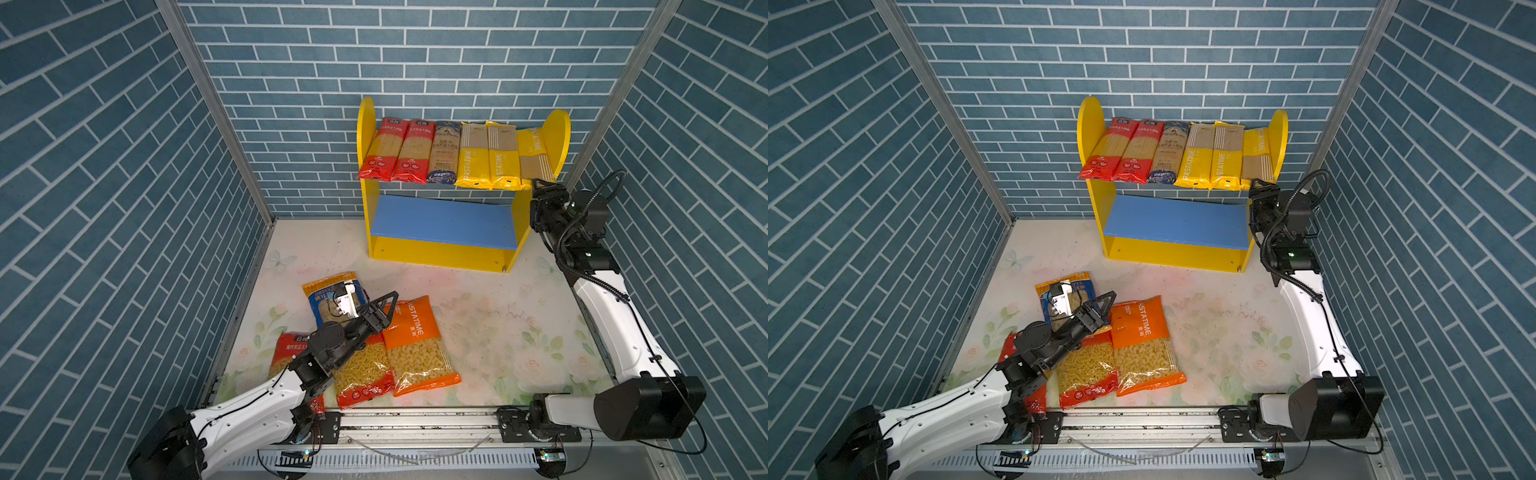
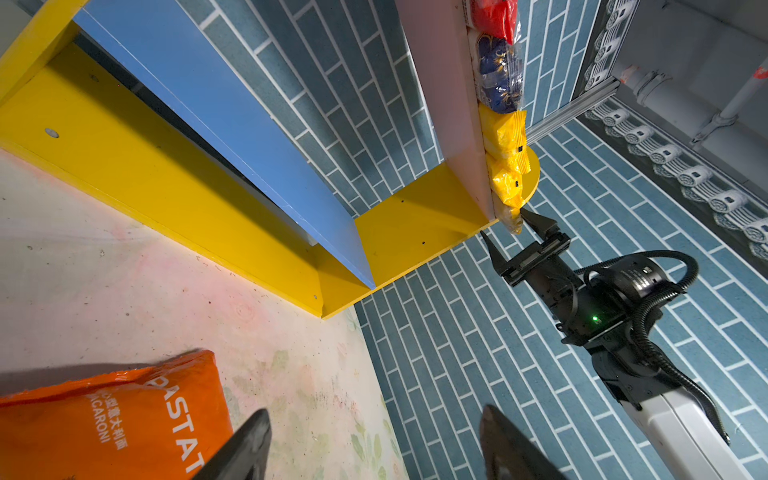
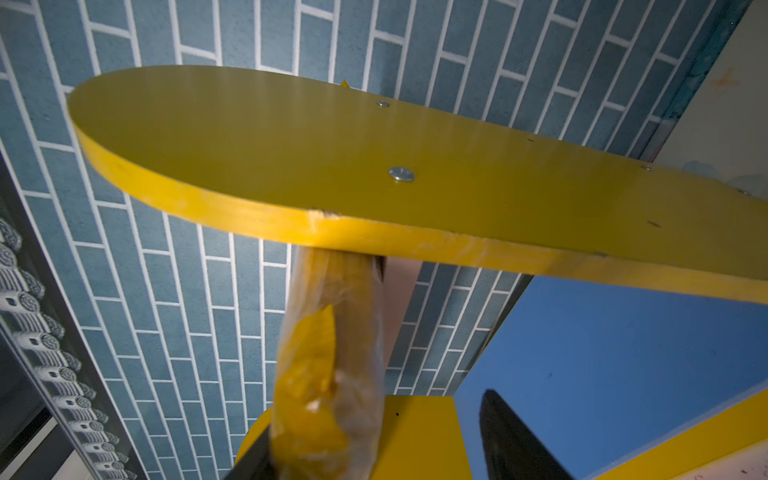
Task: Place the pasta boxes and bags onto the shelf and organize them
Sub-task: 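Open the right gripper and draw it back down from the shelf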
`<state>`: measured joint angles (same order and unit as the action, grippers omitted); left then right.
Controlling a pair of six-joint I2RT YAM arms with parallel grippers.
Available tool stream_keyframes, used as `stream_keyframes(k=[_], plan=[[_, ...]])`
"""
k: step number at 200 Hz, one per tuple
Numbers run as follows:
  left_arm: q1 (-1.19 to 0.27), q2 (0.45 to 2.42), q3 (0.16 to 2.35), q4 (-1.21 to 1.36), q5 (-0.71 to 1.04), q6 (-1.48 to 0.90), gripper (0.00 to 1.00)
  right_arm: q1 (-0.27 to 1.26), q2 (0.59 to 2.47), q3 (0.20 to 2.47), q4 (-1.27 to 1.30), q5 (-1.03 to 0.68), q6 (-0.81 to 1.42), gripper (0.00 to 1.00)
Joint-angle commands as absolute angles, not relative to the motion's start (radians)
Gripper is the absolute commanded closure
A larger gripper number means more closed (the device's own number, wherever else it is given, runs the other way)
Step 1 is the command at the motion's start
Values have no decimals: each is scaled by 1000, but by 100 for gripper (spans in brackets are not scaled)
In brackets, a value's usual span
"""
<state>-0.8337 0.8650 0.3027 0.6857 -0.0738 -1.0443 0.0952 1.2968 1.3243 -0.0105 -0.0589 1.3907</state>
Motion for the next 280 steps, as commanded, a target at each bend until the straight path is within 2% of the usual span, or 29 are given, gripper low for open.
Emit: stream_keyframes(k=[1,20,82,195,280], plan=[[-845,884,366,636,-68,-1006,20,92,1207,1245,-58,-104,1348,31],[-862,917,411,602,-64,-977,20,94,1153,1204,-62,-130,1331,28],[-990,1115,548,574,-100,-919,20,117,1008,1071,-75,-201,1309,27],[-1104,1438,801,487,-150,-897,20,217,691,688,-134,-245,1286,34],[-1114,1411,839,137,-298,-884,20,266,637,445,-263,-371,1154,36]])
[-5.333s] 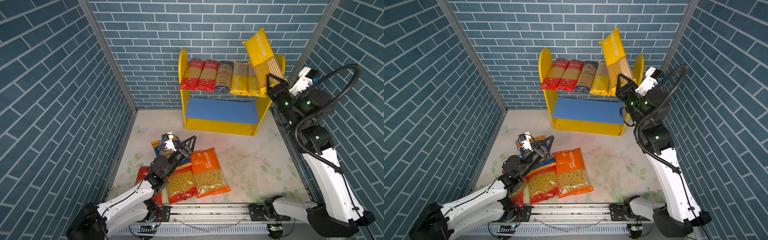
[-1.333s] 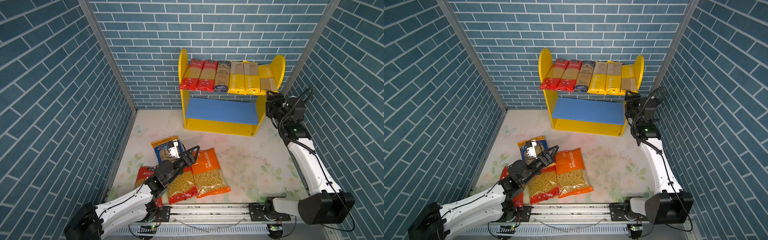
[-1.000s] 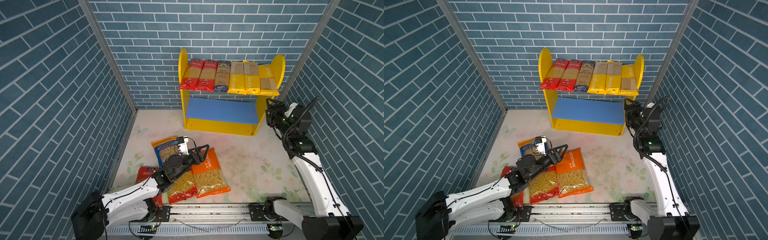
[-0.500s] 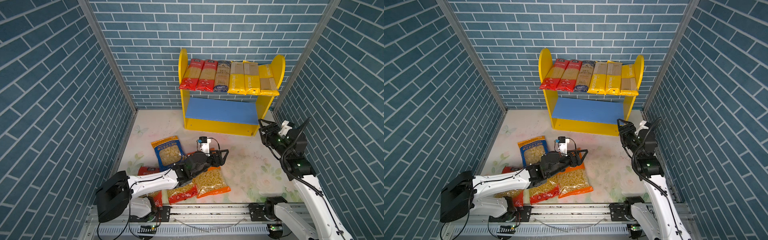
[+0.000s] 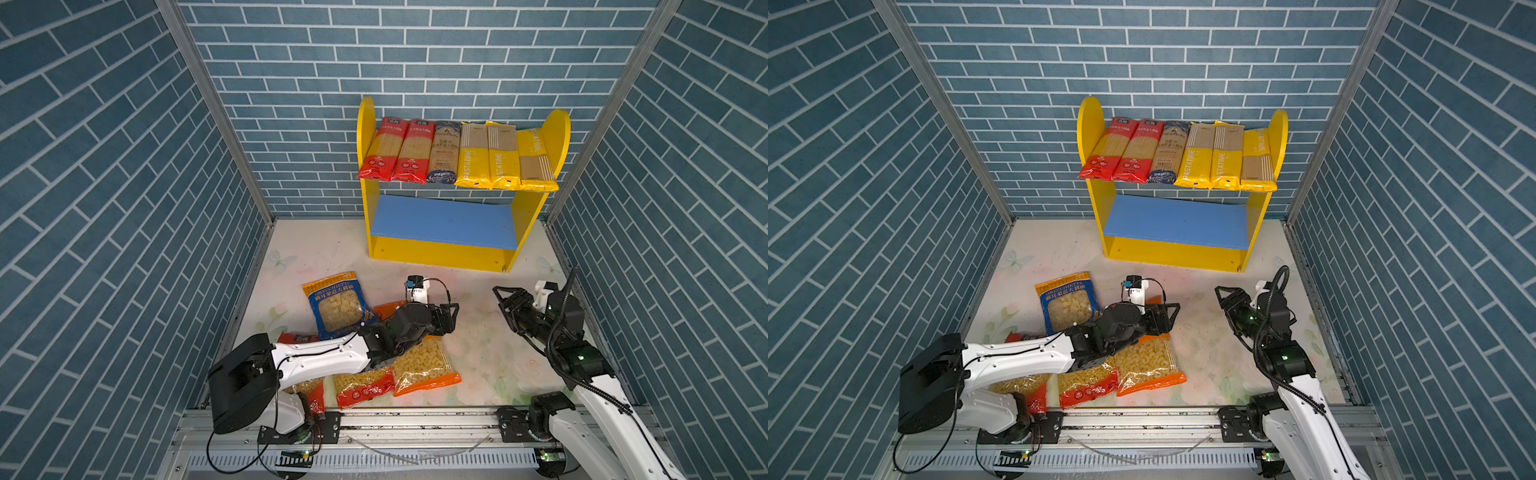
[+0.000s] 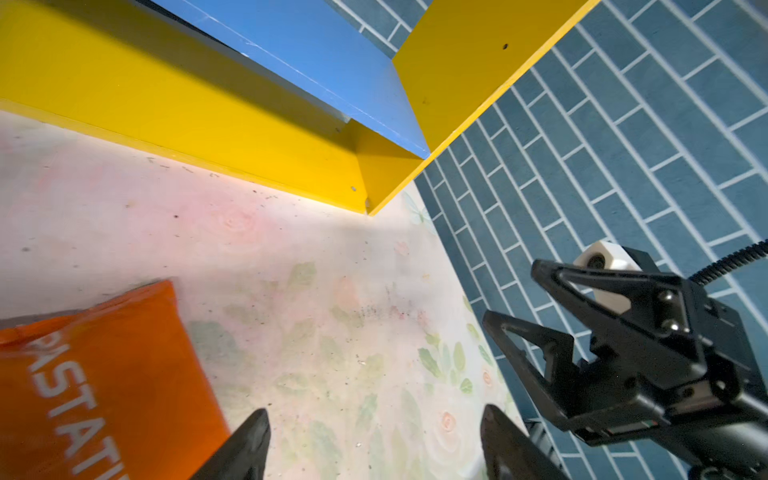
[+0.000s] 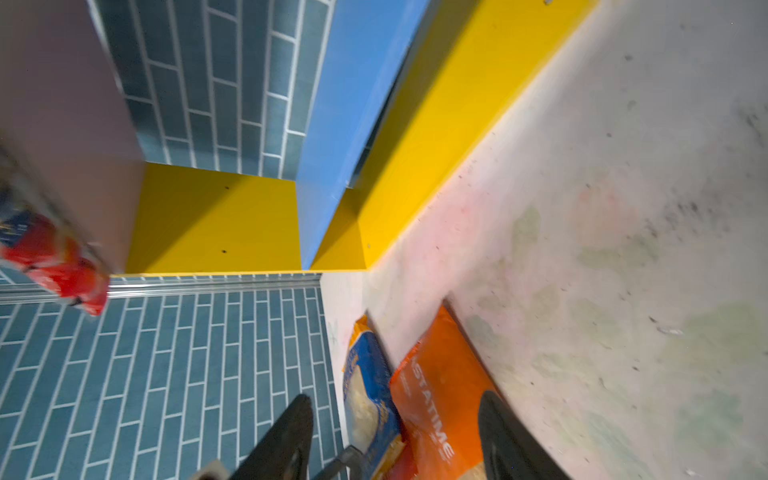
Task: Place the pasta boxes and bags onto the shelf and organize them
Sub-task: 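Open the right gripper and draw it back down from the shelf, then move both grippers toward the orange and red pasta bags on the table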
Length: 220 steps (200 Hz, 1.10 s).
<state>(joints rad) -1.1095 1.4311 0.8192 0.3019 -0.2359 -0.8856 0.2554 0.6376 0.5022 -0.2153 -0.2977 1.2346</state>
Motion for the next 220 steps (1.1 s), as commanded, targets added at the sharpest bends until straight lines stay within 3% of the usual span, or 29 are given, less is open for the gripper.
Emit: stream_keyframes(k=[1,56,114,220], plan=[[-1113,1412,839,134,-298,-885,20,266,638,442,-263,-374,1152,36],[-1148,1488,848,135,-298,-952,21,273,700,370,-298,-447,1065,37],[-1191,1573,897,137,-295,-977,21,282,937,432,-151,-506,1046,38],[-1195,1545,859,164,-353,-947,20,373,1170,525,-74,-509,1066,39]])
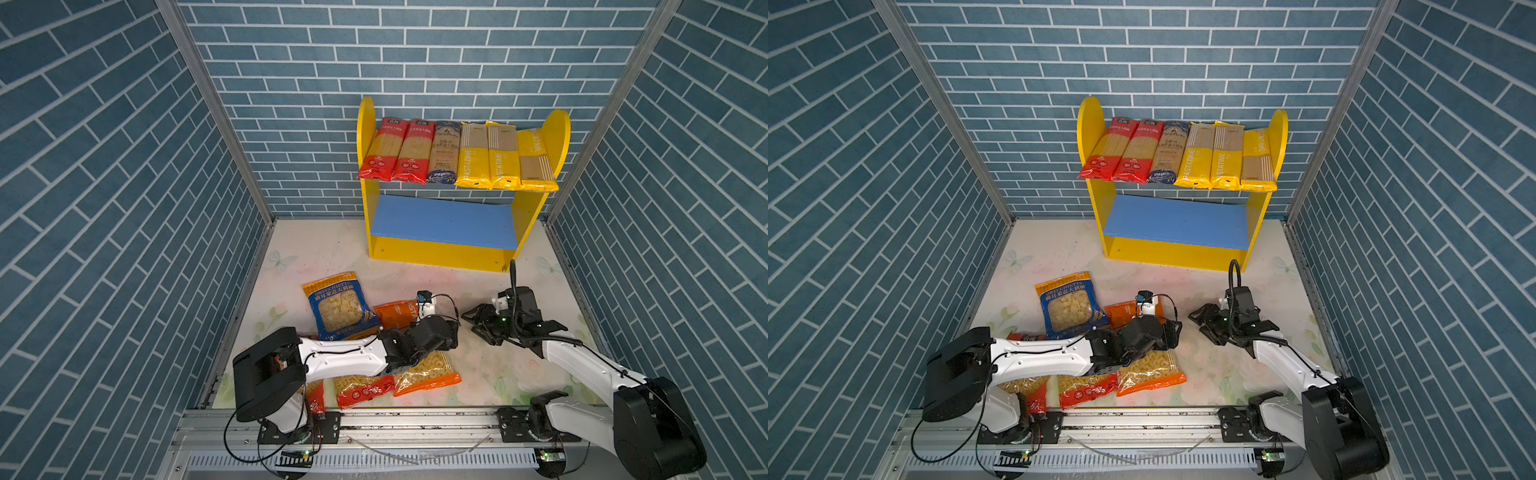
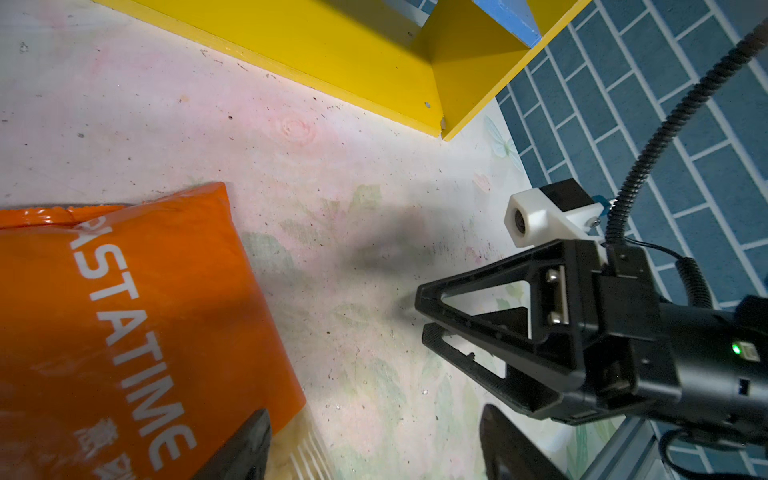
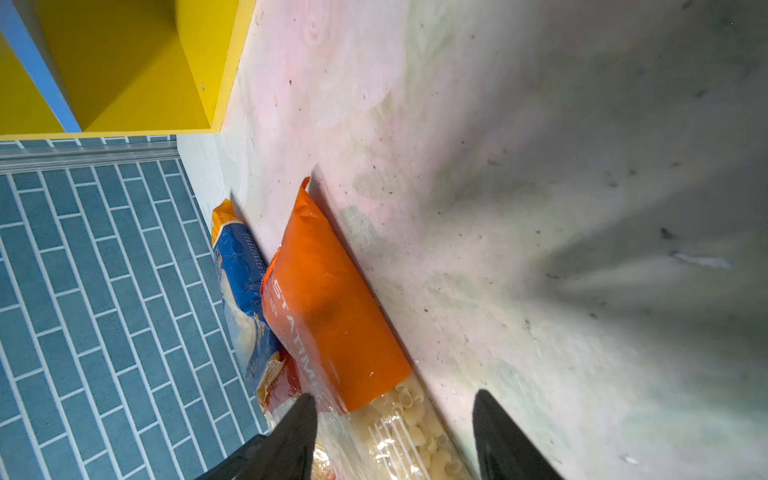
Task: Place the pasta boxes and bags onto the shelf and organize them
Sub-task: 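Move both grippers toward the orange and red pasta bags on the table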
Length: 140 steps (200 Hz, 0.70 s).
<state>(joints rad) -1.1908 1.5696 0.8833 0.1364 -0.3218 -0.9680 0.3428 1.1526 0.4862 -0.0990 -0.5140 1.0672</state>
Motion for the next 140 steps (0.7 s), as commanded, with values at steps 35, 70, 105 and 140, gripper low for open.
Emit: stream_keyframes(k=[35,70,105,140], plan=[[-1174,1524,902,57,-309,-892,20,421,1206,549,-34,-452,1063,39],[-1123,1413,898,-158,-233,-861,19,478,1233,526,56,-355,1109,39],[-1037,1233,820,-318,-164,-819,19,586,1258,559,54,-263,1112,39],[-866,985,716,-400,-68,-776,19,740,1327,706,-77,-198,1043,39]])
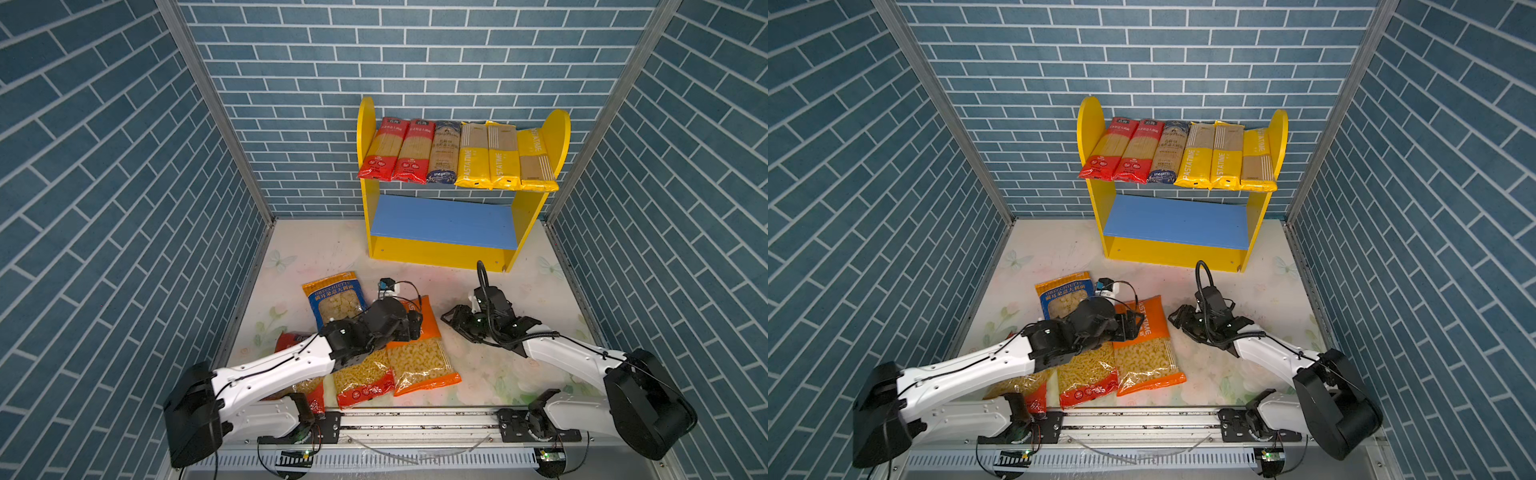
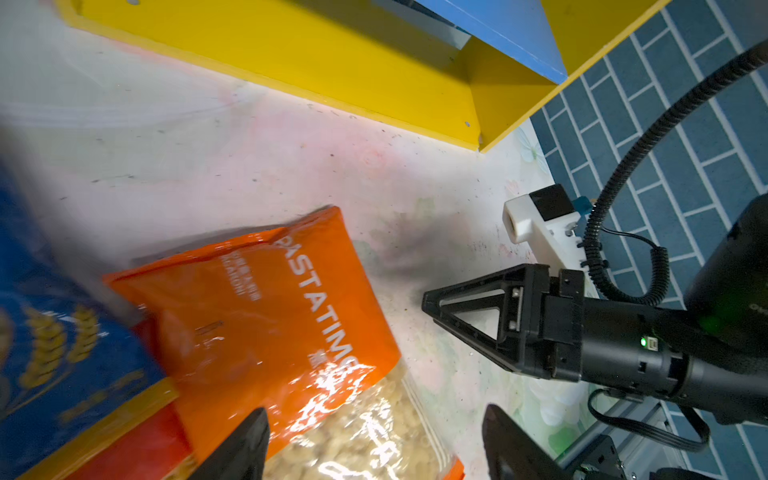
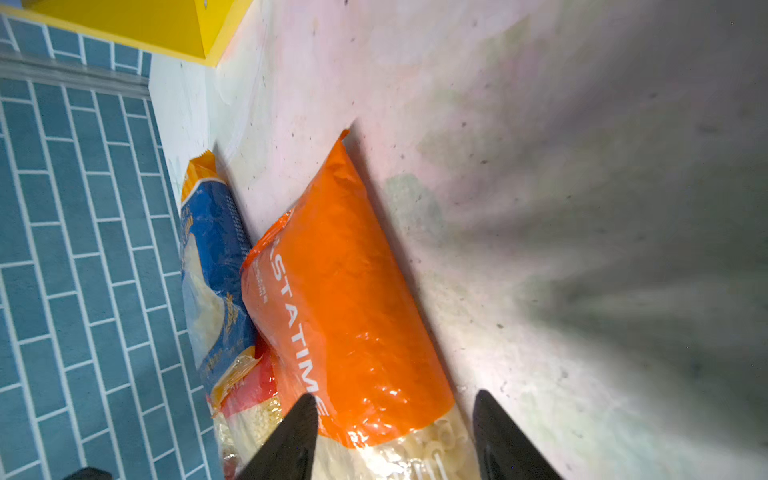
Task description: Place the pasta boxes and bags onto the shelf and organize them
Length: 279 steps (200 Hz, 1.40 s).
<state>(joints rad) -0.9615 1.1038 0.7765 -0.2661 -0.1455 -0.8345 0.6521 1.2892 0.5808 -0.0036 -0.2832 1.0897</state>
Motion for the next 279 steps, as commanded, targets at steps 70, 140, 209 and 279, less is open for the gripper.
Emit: stream_keyframes(k=[70,140,209,279], plan=[[-692,811,601,-429,84,-745,18,852,1419,868,-315,-163,986,38],[-692,927,588,-336,135,-748,19,842,1512,920,-524,-150,791,30],[-690,993,590,-289,147,-751,19,820,1595,885,-311,-354,773,60],[-681,981,588,-295,143,-744,19,672,1460,835,-523,-157,715,100]])
